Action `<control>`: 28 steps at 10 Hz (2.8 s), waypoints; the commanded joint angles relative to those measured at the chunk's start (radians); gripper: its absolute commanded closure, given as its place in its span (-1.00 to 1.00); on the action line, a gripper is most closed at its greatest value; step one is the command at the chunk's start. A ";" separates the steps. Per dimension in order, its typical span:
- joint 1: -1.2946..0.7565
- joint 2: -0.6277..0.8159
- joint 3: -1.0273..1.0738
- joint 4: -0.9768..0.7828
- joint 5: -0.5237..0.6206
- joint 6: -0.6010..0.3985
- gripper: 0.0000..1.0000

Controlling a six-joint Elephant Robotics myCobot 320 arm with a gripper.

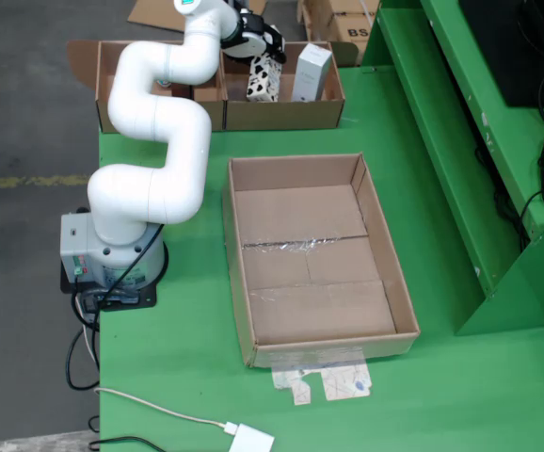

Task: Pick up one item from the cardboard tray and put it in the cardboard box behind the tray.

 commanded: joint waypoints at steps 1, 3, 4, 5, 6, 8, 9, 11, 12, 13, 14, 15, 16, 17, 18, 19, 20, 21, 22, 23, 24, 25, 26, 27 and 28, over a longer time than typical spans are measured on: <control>-0.001 0.032 0.029 0.012 -0.012 0.004 1.00; -0.001 0.032 0.029 0.012 -0.012 0.004 1.00; -0.001 0.032 0.029 0.012 -0.012 0.004 0.80; -0.001 0.032 0.029 0.012 -0.012 0.004 0.60; -0.001 0.032 0.029 0.012 -0.012 0.004 0.40; -0.001 0.032 0.029 0.012 -0.012 0.004 0.00; -0.001 0.032 0.029 0.012 -0.012 0.004 -0.20; -0.001 0.032 0.029 0.012 -0.012 0.003 -0.60; -0.001 0.032 0.029 0.012 -0.012 0.004 -0.80; -0.001 0.032 0.029 0.012 -0.012 0.004 -1.00; -0.001 0.032 0.029 0.012 -0.012 0.003 -1.00; -0.001 0.032 0.029 0.012 -0.012 0.006 -1.00; -0.001 0.032 0.029 0.012 -0.012 0.006 -1.00; -0.001 0.032 0.029 0.012 -0.012 0.002 -1.00; -0.001 0.032 0.029 0.012 -0.011 0.001 -1.00; -0.001 0.032 0.029 0.012 -0.012 0.001 -1.00; -0.001 0.032 0.029 0.012 -0.012 0.001 -1.00; -0.001 0.032 0.029 0.012 -0.012 0.001 -1.00; -0.001 0.032 0.029 0.012 -0.012 0.001 -1.00; -0.001 0.032 0.029 0.012 -0.012 0.001 -1.00; -0.001 0.032 0.029 0.012 -0.012 0.001 -1.00; -0.001 0.032 0.029 0.012 -0.012 0.001 -1.00; -0.001 0.032 0.029 0.012 -0.012 0.001 -1.00; 0.011 0.039 0.029 0.012 -0.012 0.006 -1.00; 0.011 0.039 0.029 0.012 -0.012 0.006 -1.00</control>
